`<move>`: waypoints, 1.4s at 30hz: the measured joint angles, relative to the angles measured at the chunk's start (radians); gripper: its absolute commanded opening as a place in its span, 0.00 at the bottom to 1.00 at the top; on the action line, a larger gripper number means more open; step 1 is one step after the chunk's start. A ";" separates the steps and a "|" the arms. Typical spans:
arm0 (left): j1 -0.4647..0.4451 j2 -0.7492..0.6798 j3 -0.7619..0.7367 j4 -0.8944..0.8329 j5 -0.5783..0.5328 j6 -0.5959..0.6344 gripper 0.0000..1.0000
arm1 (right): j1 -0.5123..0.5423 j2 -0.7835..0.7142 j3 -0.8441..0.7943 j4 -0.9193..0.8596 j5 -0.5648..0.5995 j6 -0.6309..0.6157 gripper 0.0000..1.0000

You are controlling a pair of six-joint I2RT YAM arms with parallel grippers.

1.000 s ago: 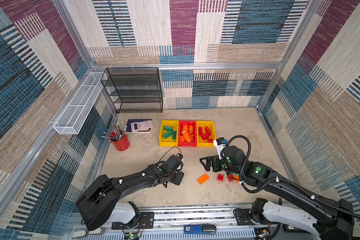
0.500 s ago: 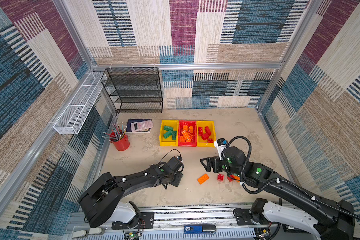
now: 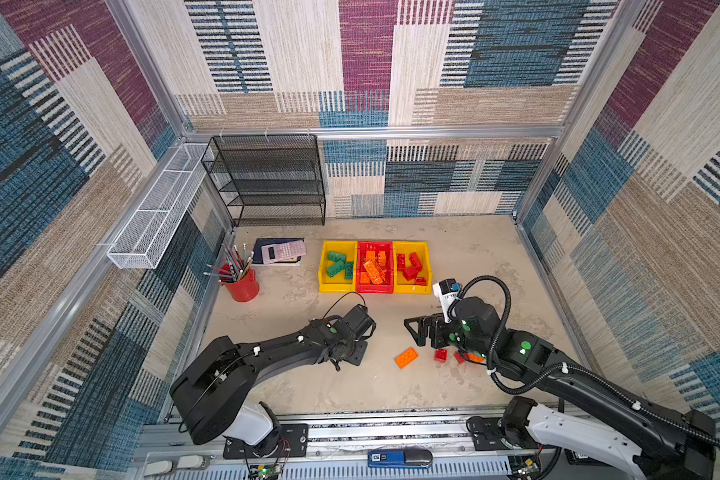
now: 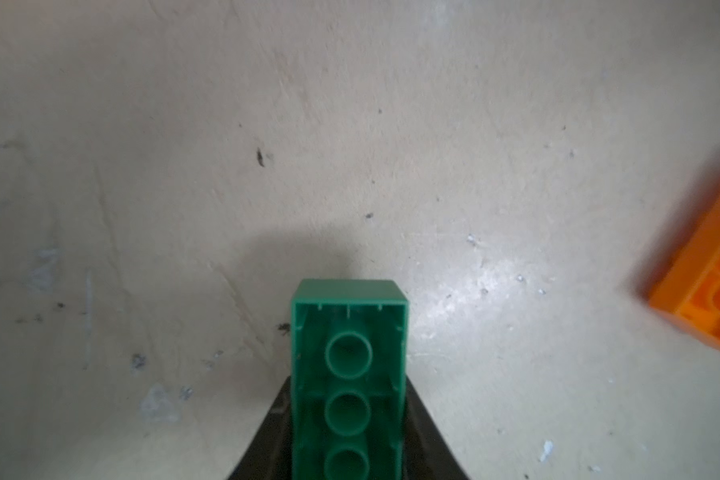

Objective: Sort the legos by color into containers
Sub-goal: 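Carry the green brick with the left gripper into the green-brick bin and release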

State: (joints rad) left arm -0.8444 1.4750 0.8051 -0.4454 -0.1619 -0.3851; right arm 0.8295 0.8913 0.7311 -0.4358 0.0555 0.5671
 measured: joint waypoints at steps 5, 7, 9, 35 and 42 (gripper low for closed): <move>0.021 0.006 0.113 -0.069 -0.058 0.000 0.34 | 0.000 -0.004 0.000 -0.006 0.001 0.000 1.00; 0.050 0.017 0.163 -0.084 -0.069 0.010 0.34 | 0.000 -0.005 0.002 -0.011 0.001 0.000 1.00; 0.091 0.031 0.215 -0.099 -0.070 0.020 0.34 | 0.000 -0.007 0.006 -0.017 0.006 -0.001 1.00; 0.449 0.595 0.996 -0.212 0.036 0.175 0.76 | -0.003 0.063 0.060 -0.052 0.053 -0.011 1.00; 0.449 0.494 0.882 -0.196 0.065 0.169 0.76 | -0.005 0.139 0.079 -0.085 0.086 0.013 1.00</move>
State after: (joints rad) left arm -0.3958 1.9690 1.6871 -0.6415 -0.0971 -0.2161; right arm 0.8249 1.0306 0.8104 -0.5213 0.1417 0.5804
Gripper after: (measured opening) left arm 0.764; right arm 0.995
